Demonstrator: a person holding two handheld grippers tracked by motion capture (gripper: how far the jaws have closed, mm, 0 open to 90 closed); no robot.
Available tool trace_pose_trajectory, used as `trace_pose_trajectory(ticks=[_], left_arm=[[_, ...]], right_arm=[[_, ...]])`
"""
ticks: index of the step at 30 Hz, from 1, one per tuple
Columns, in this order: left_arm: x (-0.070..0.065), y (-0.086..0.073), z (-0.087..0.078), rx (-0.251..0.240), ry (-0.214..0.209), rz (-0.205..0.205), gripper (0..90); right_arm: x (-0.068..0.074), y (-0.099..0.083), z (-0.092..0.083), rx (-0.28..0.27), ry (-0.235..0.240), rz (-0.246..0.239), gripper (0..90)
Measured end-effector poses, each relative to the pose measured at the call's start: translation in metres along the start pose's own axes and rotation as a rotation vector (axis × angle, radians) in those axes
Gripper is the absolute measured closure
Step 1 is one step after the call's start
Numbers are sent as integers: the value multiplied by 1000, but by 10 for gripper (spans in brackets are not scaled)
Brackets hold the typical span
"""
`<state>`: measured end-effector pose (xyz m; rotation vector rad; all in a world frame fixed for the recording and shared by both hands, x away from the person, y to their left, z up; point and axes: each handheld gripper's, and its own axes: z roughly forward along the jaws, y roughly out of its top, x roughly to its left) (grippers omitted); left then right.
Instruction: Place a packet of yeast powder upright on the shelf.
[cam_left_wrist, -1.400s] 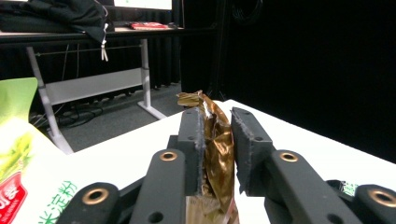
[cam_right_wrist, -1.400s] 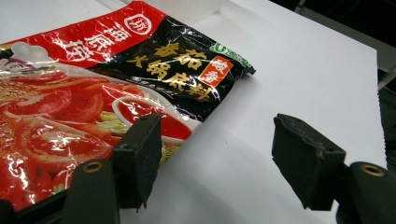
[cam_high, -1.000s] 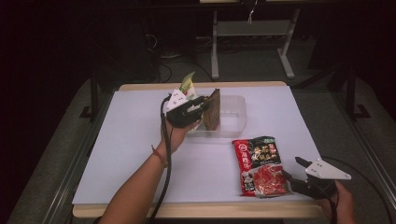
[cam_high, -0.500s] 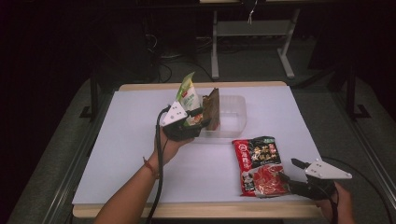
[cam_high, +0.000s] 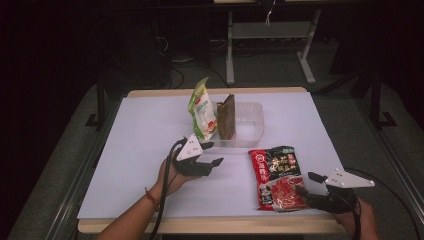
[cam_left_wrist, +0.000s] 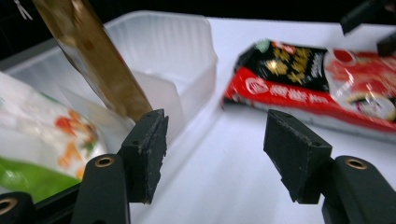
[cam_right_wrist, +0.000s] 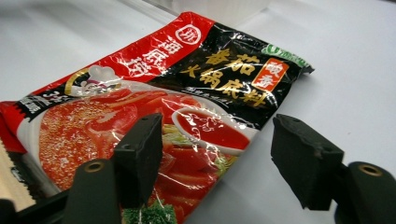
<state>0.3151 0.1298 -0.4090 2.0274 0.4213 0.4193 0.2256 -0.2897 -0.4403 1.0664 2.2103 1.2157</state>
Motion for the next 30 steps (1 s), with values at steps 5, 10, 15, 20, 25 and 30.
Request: trace_pose_trajectory(ticks=[5,10,15,20,25,30], left_arm=[[-10,-15,-6,20,-34,0,336],[-12,-27,-4,73,-35,-14,284],[-13,-29,3,83,-82,-51,272],[-15,-30,10,98,-143,-96,271],[-13,-29,11,85,-195,-148,269],[-15,-28,20,94,-235,-188,269]], right_arm=[[-2,0,4,37,40,67,300],[-5,-1,12,113,127,169,259],[-1,2,17,160,122,193,198],[1,2,24,224,206,244,170],[10,8,29,252,190,240,163],[16,10,31,262,178,234,164]])
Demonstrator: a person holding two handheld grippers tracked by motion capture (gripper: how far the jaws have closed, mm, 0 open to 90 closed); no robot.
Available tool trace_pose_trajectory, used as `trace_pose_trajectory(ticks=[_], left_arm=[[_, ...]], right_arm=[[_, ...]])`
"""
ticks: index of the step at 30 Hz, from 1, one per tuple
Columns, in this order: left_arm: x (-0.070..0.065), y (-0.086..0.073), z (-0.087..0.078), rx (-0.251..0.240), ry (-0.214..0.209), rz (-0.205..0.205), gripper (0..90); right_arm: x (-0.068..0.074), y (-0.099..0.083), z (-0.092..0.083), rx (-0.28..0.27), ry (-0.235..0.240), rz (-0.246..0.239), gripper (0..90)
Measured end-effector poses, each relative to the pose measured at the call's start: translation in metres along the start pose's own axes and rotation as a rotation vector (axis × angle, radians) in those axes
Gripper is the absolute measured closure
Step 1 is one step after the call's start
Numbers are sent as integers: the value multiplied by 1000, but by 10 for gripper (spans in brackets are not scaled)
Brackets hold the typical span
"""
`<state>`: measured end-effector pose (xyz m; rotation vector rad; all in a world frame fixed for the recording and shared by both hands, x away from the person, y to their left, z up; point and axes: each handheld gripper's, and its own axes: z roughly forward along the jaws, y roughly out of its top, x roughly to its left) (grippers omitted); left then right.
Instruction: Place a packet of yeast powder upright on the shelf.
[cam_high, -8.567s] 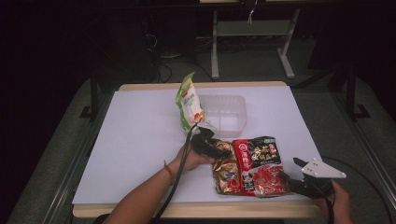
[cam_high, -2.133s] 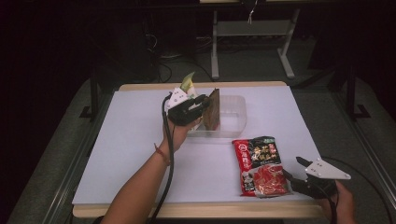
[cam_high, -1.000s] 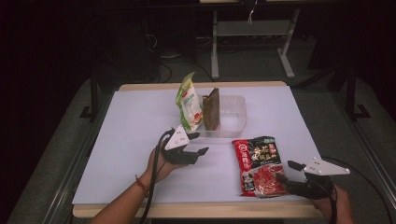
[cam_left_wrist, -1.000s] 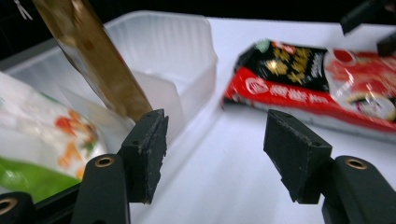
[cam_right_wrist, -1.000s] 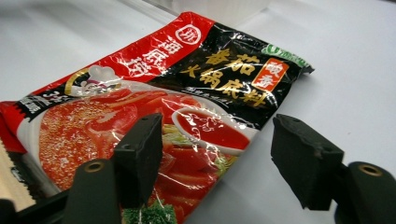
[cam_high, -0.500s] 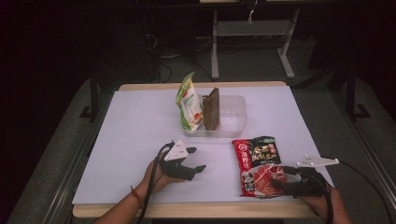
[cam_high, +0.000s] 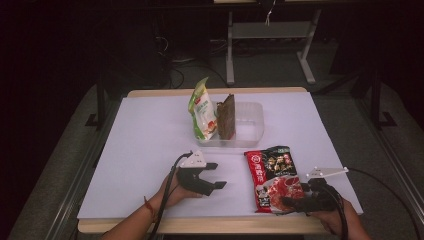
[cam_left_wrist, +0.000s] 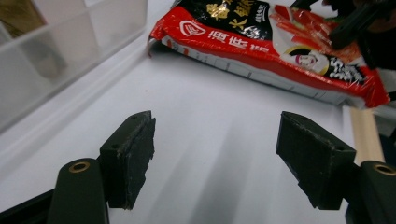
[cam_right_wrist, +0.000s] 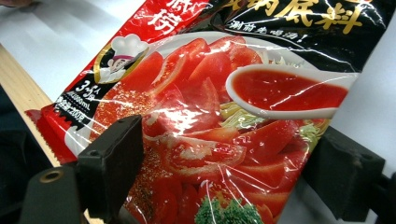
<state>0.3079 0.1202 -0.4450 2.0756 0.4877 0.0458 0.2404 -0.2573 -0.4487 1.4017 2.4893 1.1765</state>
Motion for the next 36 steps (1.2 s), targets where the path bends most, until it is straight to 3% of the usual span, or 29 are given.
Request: trace_pose_trajectory(ticks=[4,12,14,18,21,24,28,30,32,35,36], left_arm=[[-1,3,8,19,-20,-12,259],[4,6,17,5,-26,-117,207],[6,8,21,-4,-46,-153,192],[7,17,29,-26,-27,-187,192],[11,18,35,-5,-14,-228,189],[17,21,41,18,-33,-265,187],[18,31,49,14,-33,-253,161],[18,33,52,9,-14,-265,158],[16,35,54,20,11,-236,159],[17,33,52,4,24,-234,164],[18,30,50,-3,52,-228,164]], right_arm=[[5,3,3,15,-29,-8,165],[18,9,16,-3,-53,-22,193],[19,9,17,-8,-51,-33,195],[18,5,18,-46,-41,-44,206],[20,4,18,-49,-43,-54,211],[21,4,19,-54,-34,-66,214],[21,4,20,-56,-20,-72,221],[20,2,20,-65,-14,-73,231],[20,1,19,-77,-10,-75,235],[20,0,19,-76,-4,-82,243],[20,0,18,-77,-5,-82,245]])
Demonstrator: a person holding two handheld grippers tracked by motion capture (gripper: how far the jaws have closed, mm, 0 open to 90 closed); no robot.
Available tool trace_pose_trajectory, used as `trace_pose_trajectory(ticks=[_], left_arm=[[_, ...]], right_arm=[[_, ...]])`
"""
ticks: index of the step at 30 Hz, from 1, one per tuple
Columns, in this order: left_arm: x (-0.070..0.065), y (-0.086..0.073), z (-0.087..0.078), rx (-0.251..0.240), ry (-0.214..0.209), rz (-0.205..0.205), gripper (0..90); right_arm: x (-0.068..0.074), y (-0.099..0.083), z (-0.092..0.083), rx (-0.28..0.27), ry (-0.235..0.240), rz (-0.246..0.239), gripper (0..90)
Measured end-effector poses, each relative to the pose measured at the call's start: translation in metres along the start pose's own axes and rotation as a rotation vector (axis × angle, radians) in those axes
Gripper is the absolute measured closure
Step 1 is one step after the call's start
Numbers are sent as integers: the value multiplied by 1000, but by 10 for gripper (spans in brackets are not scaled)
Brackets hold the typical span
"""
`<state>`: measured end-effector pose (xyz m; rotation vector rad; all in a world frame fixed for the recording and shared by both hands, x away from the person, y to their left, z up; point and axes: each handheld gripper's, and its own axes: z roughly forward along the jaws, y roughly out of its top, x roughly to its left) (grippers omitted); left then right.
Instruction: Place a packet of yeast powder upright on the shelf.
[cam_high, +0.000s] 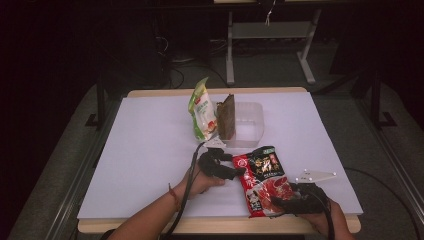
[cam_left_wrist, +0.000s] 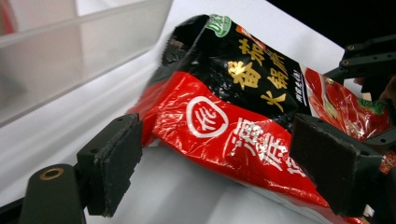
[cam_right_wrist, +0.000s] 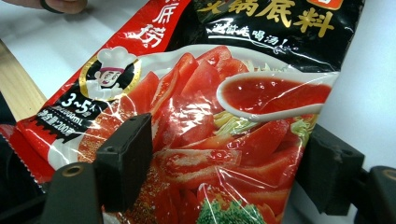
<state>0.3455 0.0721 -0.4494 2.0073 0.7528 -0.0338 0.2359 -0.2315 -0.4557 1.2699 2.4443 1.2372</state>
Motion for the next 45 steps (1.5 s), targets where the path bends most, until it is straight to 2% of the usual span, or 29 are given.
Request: trace_pose_trajectory(ticks=[1,2,3,4,5,6,7,8,12,16,20,25,28,30,31,32,35,36,38,40,45], left_arm=[[3,-2,0,7,34,0,161],[7,-4,1,29,46,-20,161],[11,-5,1,35,14,-41,164],[12,-5,1,27,-7,-35,177],[11,-4,1,20,-1,-22,180],[10,-3,2,28,6,-21,180],[10,-2,5,45,-7,-20,181],[9,-1,9,70,-13,2,182],[5,1,15,88,-31,14,156],[-3,2,20,111,-33,66,128],[-11,3,25,131,-66,115,130],[-11,3,27,131,-83,117,145],[-9,3,25,102,-62,98,261],[-7,3,22,76,-40,79,376],[-8,2,22,71,-26,89,398],[-10,2,21,64,5,110,441],[-12,1,18,31,63,145,621],[-11,1,17,16,72,163,700],[-10,0,15,-2,76,181,784],[-12,-1,15,-15,86,223,836],[-11,-1,11,-41,74,224,867]], right_arm=[[0,0,0,-1,0,-3,251],[0,-1,-1,-5,2,-7,258],[0,-2,-1,-7,6,-10,262],[0,-2,-1,-11,9,-12,263],[0,-2,-1,-12,12,-13,264],[0,-2,0,-12,14,-18,264],[0,-2,0,-11,18,-21,265],[0,-2,0,-9,22,-20,265],[0,-2,1,-11,26,-29,265],[0,-2,1,-15,31,-33,266],[0,-3,1,-20,35,-36,266],[0,-3,2,-24,43,-41,267],[0,-3,2,-29,46,-41,268],[0,-4,2,-33,48,-38,268],[-1,-4,2,-38,51,-35,268],[-1,-4,2,-41,55,-33,269],[-2,-3,2,-46,61,-30,265],[-2,-3,2,-46,63,-30,265],[-3,-3,1,-45,62,-32,263],[-3,-3,1,-46,63,-29,260],[-4,-3,0,-48,64,-30,250]])
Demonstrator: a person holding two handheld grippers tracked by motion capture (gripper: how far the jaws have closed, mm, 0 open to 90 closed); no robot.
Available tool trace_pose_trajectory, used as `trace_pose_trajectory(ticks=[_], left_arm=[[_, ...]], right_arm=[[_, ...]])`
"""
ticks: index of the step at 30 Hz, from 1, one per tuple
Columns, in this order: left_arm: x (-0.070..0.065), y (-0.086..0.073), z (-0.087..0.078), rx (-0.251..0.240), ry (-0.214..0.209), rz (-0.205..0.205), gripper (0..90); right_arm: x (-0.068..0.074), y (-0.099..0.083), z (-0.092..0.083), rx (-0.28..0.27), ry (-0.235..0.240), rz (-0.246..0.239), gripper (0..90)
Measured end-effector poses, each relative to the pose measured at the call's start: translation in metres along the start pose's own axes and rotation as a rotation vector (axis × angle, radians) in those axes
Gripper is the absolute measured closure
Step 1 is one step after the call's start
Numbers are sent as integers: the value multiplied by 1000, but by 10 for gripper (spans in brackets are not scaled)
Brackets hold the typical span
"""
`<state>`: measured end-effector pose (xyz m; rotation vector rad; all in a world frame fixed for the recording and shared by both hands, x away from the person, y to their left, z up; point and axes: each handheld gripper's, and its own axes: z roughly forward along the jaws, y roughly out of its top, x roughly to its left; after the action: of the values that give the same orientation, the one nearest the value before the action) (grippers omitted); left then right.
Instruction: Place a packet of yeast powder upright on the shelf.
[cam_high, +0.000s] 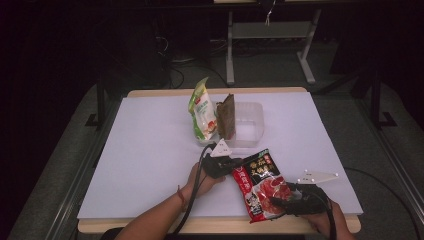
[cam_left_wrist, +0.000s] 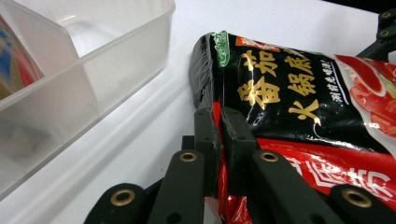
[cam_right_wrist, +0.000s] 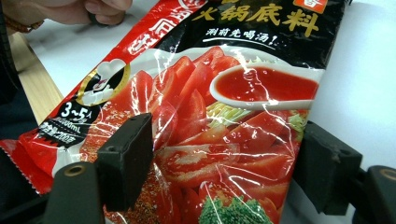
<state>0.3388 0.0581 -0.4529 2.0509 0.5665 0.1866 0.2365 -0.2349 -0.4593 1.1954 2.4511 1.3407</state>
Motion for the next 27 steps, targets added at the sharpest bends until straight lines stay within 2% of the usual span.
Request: trace_pose_trajectory(ticks=[1,3,5,6,7,8,10,12,14,15,16,17,20,21,24,25,27], left_arm=[[0,0,0,-2,-1,2,867],[2,-1,-1,-14,-14,-24,865],[3,-1,-2,-18,-10,-30,847],[6,-1,-3,-26,1,-57,777],[9,-2,-4,-43,-19,-90,720],[12,-1,-6,-48,-49,-107,682],[15,0,-12,-33,-37,-103,542],[19,1,-16,-8,-91,-121,406],[18,-1,-19,24,-108,-114,366],[17,-3,-19,56,-125,-115,334],[16,-5,-19,74,-110,-104,286],[15,-6,-20,91,-93,-97,275],[17,-9,-22,103,-89,-138,242],[19,-10,-22,107,-97,-154,242],[21,-14,-16,127,-160,-222,231],[20,-12,-15,134,-170,-202,226],[16,-12,-12,139,-196,-195,222]], right_arm=[[0,0,0,1,-1,-3,250],[1,0,-1,0,-5,-5,255],[0,0,-2,-2,-11,-5,297],[-1,-1,-2,-4,-15,-2,337],[-2,-1,-3,-8,-16,-1,355],[-2,-1,-3,-7,-15,0,358],[-2,-2,-3,-7,-19,-3,366],[-1,-1,-3,-4,-24,-7,397],[-4,-2,-4,-9,-19,3,444],[-5,-2,-5,-9,-16,11,460],[-6,-3,-5,-13,-14,14,472],[-6,-3,-6,-12,-15,14,477],[-4,-2,-6,-7,-26,-5,501],[-4,-2,-6,-7,-29,-8,515],[-5,-2,-7,-10,-30,-7,535],[-4,-2,-7,-7,-34,-13,549],[-4,-2,-7,-9,-38,-18,565]])
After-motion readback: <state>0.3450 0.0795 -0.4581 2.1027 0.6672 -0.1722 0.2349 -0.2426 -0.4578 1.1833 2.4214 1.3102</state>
